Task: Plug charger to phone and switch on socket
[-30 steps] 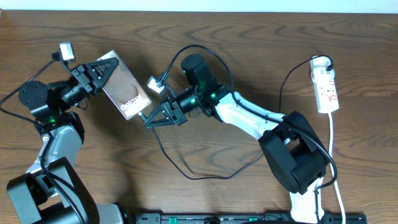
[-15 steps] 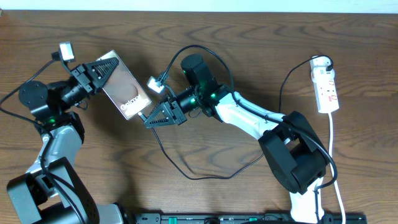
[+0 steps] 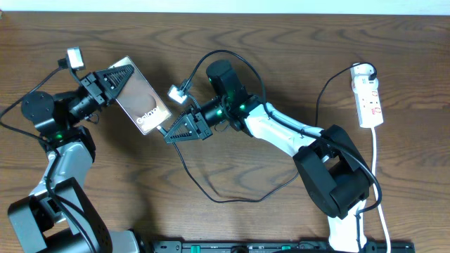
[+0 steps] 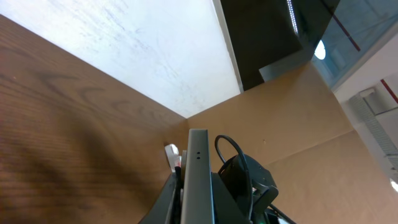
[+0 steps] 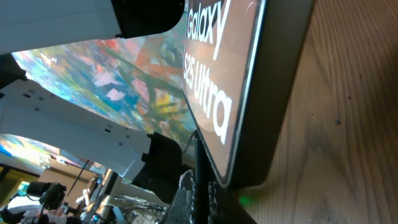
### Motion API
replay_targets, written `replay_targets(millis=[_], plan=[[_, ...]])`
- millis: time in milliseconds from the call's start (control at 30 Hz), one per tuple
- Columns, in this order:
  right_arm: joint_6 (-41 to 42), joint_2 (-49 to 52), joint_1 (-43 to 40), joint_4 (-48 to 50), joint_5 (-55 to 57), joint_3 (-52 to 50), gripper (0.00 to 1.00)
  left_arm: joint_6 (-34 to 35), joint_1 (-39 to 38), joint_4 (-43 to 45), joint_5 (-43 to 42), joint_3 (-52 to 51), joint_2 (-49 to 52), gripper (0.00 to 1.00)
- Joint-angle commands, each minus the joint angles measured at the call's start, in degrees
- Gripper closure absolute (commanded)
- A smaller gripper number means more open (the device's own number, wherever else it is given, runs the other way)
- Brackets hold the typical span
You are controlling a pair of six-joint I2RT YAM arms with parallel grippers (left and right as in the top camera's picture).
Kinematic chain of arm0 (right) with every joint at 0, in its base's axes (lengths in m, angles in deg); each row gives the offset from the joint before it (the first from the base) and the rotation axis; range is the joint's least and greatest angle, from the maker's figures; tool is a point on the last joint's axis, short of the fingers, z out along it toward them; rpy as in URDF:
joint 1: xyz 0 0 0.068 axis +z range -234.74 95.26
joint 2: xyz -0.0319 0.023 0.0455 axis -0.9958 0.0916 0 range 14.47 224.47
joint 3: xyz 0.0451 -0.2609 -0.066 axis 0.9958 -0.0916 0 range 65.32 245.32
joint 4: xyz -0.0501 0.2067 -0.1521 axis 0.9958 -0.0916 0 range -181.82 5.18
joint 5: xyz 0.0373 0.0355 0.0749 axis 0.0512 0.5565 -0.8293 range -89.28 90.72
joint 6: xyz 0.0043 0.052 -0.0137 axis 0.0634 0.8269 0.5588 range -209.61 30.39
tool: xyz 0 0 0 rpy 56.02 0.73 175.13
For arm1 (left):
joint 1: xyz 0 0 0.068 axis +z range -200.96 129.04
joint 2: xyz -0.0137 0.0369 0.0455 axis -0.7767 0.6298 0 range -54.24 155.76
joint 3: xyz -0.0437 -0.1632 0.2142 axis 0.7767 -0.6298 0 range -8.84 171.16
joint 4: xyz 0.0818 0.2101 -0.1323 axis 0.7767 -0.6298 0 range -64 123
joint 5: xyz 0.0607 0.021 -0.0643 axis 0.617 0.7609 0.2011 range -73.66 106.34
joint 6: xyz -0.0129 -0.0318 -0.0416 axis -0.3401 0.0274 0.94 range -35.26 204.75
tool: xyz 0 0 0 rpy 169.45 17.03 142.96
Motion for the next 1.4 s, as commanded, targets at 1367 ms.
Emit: replay_targets(millis=[1367], plan=[[6.7, -0.1, -1.7, 6.9, 1.6, 0.7, 0.99, -1.1, -0.4, 0.5, 0.1, 0.7, -0.9, 0.93]])
